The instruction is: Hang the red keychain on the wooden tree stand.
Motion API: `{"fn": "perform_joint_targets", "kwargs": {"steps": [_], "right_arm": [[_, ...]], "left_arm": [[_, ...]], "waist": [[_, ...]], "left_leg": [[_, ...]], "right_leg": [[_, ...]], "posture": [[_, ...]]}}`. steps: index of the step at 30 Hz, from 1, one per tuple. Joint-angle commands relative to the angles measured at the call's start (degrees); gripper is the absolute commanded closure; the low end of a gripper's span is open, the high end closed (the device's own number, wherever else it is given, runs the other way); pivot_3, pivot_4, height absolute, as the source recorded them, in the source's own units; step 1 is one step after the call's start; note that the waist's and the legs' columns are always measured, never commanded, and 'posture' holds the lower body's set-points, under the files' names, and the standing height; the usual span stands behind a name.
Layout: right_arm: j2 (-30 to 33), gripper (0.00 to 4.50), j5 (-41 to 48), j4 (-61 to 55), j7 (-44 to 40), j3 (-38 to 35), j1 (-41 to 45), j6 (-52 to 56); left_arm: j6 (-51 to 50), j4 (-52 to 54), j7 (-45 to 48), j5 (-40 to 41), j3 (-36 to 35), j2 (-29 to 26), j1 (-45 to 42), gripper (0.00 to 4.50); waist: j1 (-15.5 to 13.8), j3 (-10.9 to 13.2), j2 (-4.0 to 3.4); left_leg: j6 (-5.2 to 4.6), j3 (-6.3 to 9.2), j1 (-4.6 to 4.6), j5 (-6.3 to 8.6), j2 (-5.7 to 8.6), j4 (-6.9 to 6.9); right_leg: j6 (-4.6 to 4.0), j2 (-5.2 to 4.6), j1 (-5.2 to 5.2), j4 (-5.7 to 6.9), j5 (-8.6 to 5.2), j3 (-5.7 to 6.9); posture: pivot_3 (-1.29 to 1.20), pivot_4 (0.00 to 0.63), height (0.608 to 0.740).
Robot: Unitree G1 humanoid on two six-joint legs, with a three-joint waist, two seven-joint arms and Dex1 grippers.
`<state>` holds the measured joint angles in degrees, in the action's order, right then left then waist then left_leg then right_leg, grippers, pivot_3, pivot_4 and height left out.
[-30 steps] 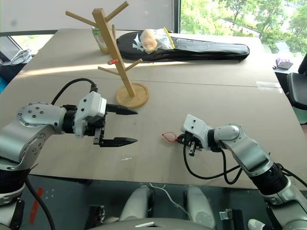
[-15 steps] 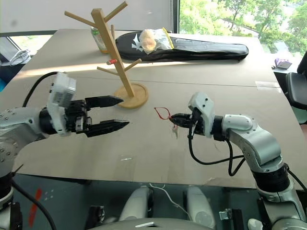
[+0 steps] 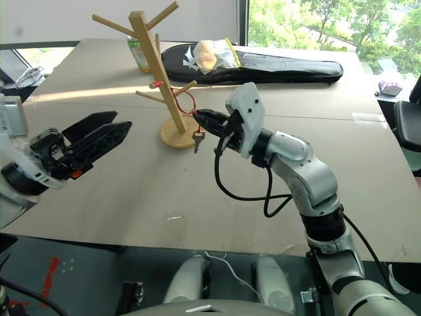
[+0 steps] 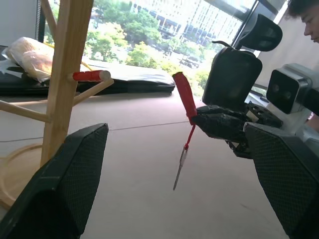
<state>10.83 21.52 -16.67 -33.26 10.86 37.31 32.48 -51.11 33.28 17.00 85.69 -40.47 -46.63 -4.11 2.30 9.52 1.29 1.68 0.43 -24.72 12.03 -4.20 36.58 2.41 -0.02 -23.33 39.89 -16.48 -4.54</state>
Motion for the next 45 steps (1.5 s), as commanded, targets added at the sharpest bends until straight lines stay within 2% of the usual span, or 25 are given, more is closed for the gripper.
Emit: {"fn": "perform_joint_targets", "kwargs": {"steps": [1, 5, 14, 29, 32, 39, 41, 45], "right_arm": [[-1.34, 4.46, -4.0, 4.0, -0.38, 2.01, 3.62, -7.32], [-4.96, 4.46, -8.41, 11.6, 0.85, 4.31, 8.8, -12.53], [-8.56, 4.46, -13.16, 18.58, 0.92, 5.9, 12.49, -17.9], [-9.47, 4.46, -20.65, 26.16, 2.04, 7.29, 14.83, -20.7], [-9.6, 3.54, -21.11, 26.46, 1.82, 7.1, 14.7, -20.72], [-7.04, 0.21, -19.18, 23.49, -2.46, 6.34, 11.43, -19.27], [-5.26, 0.1, -18.12, 21.6, -4.41, 5.73, 10.01, -18.24], [3.86, 0.1, -11.37, 14.9, -13.23, 1.9, 6.77, -10.79]], "left_arm": [[2.95, 1.93, -0.5, 0.41, -2.94, -0.98, 1.44, 0.0], [4.5, 1.97, -0.29, -0.06, -5.15, -1.52, 3.96, 0.0], [7.03, 1.97, -0.7, 0.15, -4.82, -2.17, 5.16, 0.0], [8.25, 0.27, 0.19, -1.29, -2.23, -3.54, 3.49, 0.0], [8.35, 0.07, 0.33, -1.52, -1.87, -3.68, 3.21, 0.0], [8.03, -1.02, 1.29, -2.59, -1.39, -4.52, 2.8, 0.0], [7.34, -1.77, 1.93, -3.23, -1.61, -5.47, 2.99, 0.0], [4.97, -6.95, 7.45, -9.27, -3.43, -11.36, 4.63, 0.0]], "waist": [[0.0, 0.0, 0.0], [0.19, 0.0, 0.0], [-0.08, 0.0, 0.01], [0.07, 0.0, 0.0], [0.08, 0.0, 0.0], [0.04, 0.01, 0.0], [0.0, 0.01, 0.01], [-0.2, 0.05, -0.01]], "left_leg": [[0.0, 0.02, -0.01, 0.0, 0.0, 0.0], [0.04, -0.01, 0.01, -0.03, -0.01, -0.04], [0.07, -0.01, -0.01, -0.04, 0.0, -0.07], [0.08, 0.0, -0.01, -0.04, -0.01, -0.09], [0.08, 0.0, -0.01, -0.04, -0.01, -0.11], [0.08, 0.0, -0.01, -0.04, -0.01, -0.12], [0.08, -0.01, -0.01, -0.04, 0.0, -0.12], [0.07, -0.01, -0.03, -0.04, 0.0, -0.12]], "right_leg": [[0.0, 0.01, -0.01, 0.0, 0.0, 0.01], [-0.01, 0.02, -0.03, 0.02, 0.0, -0.01], [-0.01, -0.01, -0.03, -0.02, 0.0, 0.01], [-0.02, 0.0, -0.03, -0.02, 0.01, 0.02], [-0.02, 0.0, -0.04, -0.02, 0.0, 0.02], [-0.02, 0.0, -0.04, -0.03, 0.0, 0.02], [-0.02, 0.0, -0.04, -0.04, 0.0, 0.02], [-0.02, -0.02, -0.04, -0.06, 0.0, 0.04]], "posture": [[0.0, 0.15, 0.74], [0.0, 0.15, 0.74], [0.0, 0.15, 0.74], [0.0, 0.15, 0.74], [0.0, 0.15, 0.74], [0.0, 0.15, 0.74], [0.0, 0.15, 0.74], [0.0, 0.15, 0.74]]}}
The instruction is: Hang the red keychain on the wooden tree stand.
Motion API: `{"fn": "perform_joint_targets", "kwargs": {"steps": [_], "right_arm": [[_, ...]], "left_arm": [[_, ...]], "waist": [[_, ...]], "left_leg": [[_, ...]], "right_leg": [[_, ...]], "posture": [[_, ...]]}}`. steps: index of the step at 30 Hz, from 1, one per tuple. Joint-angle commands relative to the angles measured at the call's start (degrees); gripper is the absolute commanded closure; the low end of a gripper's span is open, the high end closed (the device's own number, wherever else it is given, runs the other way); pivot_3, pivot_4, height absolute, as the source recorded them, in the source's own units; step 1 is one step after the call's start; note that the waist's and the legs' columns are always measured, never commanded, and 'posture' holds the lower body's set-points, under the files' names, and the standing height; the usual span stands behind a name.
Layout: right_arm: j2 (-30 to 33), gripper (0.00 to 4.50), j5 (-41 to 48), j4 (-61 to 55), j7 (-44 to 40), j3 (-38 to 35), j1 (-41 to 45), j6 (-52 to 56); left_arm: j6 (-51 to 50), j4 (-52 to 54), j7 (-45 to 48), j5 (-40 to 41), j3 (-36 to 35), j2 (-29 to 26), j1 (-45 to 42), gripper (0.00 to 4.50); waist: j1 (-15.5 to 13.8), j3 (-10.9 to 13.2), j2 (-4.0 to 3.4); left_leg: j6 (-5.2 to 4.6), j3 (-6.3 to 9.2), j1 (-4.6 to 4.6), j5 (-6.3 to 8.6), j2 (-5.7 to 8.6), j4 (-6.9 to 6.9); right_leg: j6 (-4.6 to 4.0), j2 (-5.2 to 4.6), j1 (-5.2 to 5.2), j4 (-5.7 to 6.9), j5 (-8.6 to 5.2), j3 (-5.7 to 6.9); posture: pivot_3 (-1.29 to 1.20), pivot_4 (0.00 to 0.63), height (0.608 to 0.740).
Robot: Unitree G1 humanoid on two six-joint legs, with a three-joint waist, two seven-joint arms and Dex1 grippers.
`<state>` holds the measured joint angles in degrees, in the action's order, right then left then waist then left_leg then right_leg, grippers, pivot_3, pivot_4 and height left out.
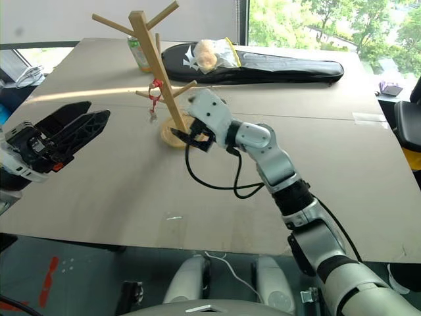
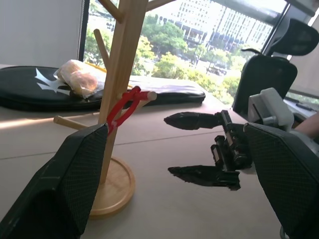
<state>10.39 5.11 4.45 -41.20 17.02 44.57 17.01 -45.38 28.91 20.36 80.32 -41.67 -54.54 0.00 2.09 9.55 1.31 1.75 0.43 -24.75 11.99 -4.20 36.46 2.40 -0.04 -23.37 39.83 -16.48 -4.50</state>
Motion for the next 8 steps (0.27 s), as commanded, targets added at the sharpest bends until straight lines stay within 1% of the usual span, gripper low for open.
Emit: {"fn": "perform_joint_targets", "kwargs": {"steps": [1, 4, 6, 8], "right_arm": [[6.2, 0.1, 6.86, -7.59, -6.91, -5.14, -0.6, 7.02], [14.21, 0.1, 12.83, -11.74, -14.67, -7.81, -0.42, 12.79], [18.22, 0.1, 16.87, -13.31, -17.41, -10.45, 0.69, 17.59], [20.68, 0.1, 20.98, -14.83, -18.31, -12.81, 2.05, 22.82]], "left_arm": [[-1.06, -3.82, 5.86, -5.48, -2.49, -4.79, 0.9, 0.0], [-0.56, -8.14, 13.68, -11.7, -2.17, -9.32, 1.3, 0.0], [0.17, -11.34, 18.16, -14.9, -1.23, -11.79, 0.14, 0.0], [0.98, -14.23, 21.5, -17.42, 0.05, -13.33, -1.77, 0.0]], "waist": [[0.02, 0.04, -0.01], [0.17, 0.11, -0.09], [0.34, 0.16, -0.11], [0.35, 0.19, -0.13]], "left_leg": [[0.0, -0.03, 0.0, 0.0, 0.01, 0.0], [0.0, -0.04, 0.02, 0.0, 0.01, -0.02], [0.0, -0.07, 0.02, 0.0, 0.0, -0.08], [0.0, -0.08, 0.03, 0.0, -0.01, -0.13]], "right_leg": [[0.0, -0.01, 0.0, 0.0, 0.0, -0.01], [-0.01, 0.0, -0.02, 0.0, -0.01, -0.01], [-0.02, 0.02, -0.07, 0.0, -0.02, -0.02], [-0.05, 0.03, -0.1, 0.0, -0.04, -0.03]], "posture": [[0.0, 0.15, 0.74], [0.0, 0.15, 0.74], [0.0, 0.15, 0.74], [0.0, 0.15, 0.74]]}}
